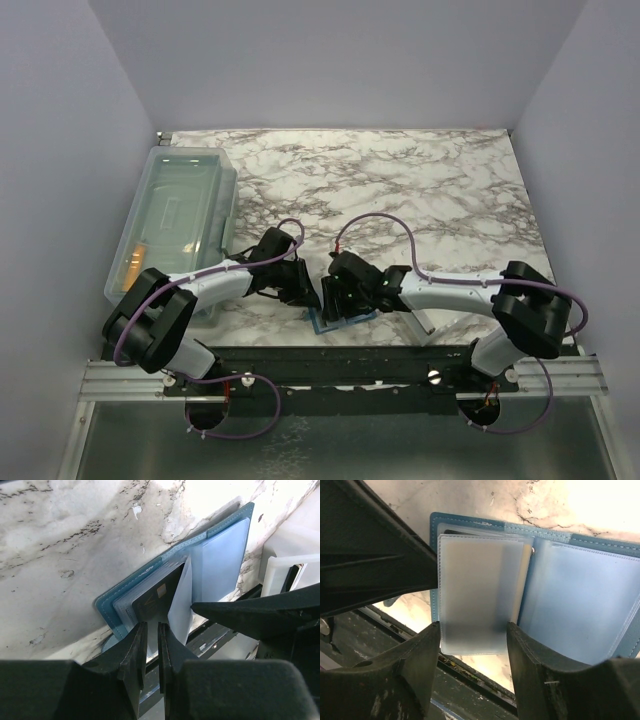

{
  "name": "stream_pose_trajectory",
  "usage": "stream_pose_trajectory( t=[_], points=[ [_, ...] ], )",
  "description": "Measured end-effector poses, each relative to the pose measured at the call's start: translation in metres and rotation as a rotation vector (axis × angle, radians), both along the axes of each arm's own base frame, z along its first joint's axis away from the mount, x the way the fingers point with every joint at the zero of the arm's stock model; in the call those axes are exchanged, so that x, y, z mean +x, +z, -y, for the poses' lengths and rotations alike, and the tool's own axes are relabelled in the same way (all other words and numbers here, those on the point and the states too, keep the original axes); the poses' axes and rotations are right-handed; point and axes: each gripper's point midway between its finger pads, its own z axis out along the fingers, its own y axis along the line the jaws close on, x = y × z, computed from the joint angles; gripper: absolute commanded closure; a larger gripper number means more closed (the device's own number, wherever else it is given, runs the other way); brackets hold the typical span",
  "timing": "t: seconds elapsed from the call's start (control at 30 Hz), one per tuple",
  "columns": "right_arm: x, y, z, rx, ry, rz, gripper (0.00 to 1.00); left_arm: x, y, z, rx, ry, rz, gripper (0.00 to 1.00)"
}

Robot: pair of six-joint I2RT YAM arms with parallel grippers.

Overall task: Put the credit cards into the card holder
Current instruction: Open the card holder at the center of the board.

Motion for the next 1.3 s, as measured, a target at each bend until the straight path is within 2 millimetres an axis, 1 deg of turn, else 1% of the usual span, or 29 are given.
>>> stream_pose_trajectory(
  t=[0.1,0.2,0.37,0.43,0.57,0.7,0.8,0.97,1.07,1.2,1.3],
  points=[
    [0.0,-0.005,0.001,-0.015,0.0,-0.007,0.59,-0.001,-0.001,-0.001,0.001,0.0,-0.002,0.8],
    [0.0,-0.004,-0.002,-0.004,0.0,-0.005,0.7,-0.002,-0.002,-0.001,0.004,0.0,-0.005,0.8],
    [0.002,0.0,-0.006,0.028,-0.002,0.002,0.78,-0.002,-0.002,-0.001,0.004,0.0,-0.006,0.8],
    [0.001,0.001,-0.006,0.034,-0.003,0.005,0.79,-0.002,-0.002,-0.001,0.004,0.0,-0.006,0.79],
    [0.001,0.002,-0.006,0.044,-0.005,0.009,0.8,-0.002,0.001,-0.002,0.001,-0.001,-0.001,0.74],
    [0.0,0.004,-0.004,0.054,-0.005,0.014,0.8,-0.005,0.008,-0.004,-0.003,-0.007,0.013,0.68],
    [0.0,0.004,-0.003,0.059,-0.007,0.016,0.8,-0.007,0.017,-0.005,-0.011,-0.008,0.026,0.66],
    [0.0,0.004,-0.004,0.065,-0.01,0.016,0.8,-0.007,0.033,-0.005,-0.03,-0.008,0.055,0.66],
    [0.0,0.005,-0.004,0.067,-0.01,0.017,0.8,-0.003,0.036,-0.003,-0.032,-0.008,0.06,0.66],
    [0.0,0.006,-0.004,0.07,-0.01,0.019,0.79,0.001,0.03,-0.001,-0.015,-0.014,0.045,0.71],
    [0.0,0.006,-0.004,0.071,-0.011,0.019,0.79,0.002,0.023,-0.002,0.008,-0.016,0.033,0.72]
  ],
)
